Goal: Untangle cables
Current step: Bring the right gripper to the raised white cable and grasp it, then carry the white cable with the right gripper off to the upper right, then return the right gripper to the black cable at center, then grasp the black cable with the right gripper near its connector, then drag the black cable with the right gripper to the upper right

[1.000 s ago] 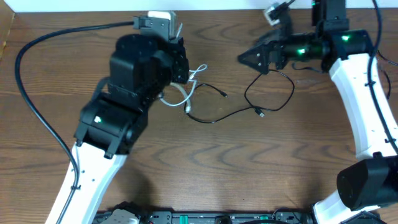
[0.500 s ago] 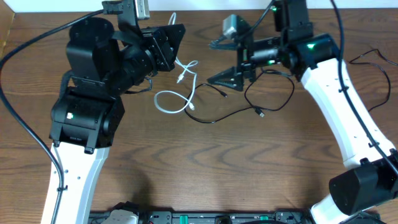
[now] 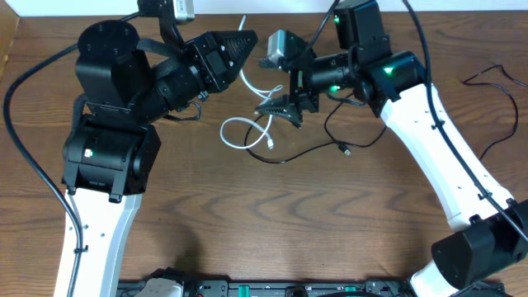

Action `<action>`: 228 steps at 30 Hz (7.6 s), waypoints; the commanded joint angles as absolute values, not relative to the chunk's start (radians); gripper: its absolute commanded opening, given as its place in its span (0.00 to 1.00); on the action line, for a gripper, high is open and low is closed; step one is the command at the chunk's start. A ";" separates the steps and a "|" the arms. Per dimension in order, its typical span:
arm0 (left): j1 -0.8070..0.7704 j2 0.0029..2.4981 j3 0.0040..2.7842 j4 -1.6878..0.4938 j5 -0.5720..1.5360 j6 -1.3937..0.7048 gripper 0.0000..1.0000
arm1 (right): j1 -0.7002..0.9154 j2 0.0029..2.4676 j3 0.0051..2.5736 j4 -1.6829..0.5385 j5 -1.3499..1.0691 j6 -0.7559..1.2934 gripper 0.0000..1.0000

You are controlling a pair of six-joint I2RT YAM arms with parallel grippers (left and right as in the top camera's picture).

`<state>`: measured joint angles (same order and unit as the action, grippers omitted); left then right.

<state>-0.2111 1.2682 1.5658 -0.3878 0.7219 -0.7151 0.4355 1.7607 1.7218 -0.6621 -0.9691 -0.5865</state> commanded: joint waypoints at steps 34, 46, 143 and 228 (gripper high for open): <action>-0.206 1.274 1.578 -0.543 0.503 -0.464 0.62 | -0.054 1.611 1.789 -0.644 -0.656 0.231 0.01; -0.206 1.275 1.576 -0.554 0.477 -0.442 0.63 | -0.411 1.538 1.945 -0.653 -0.638 0.292 0.01; -0.034 1.340 1.575 -0.936 0.231 -0.311 0.72 | 0.399 2.172 1.537 -0.956 -0.059 -0.344 0.53; -0.034 1.346 1.575 -0.942 0.216 -0.311 0.72 | 0.150 1.858 2.074 -0.915 0.043 0.187 0.01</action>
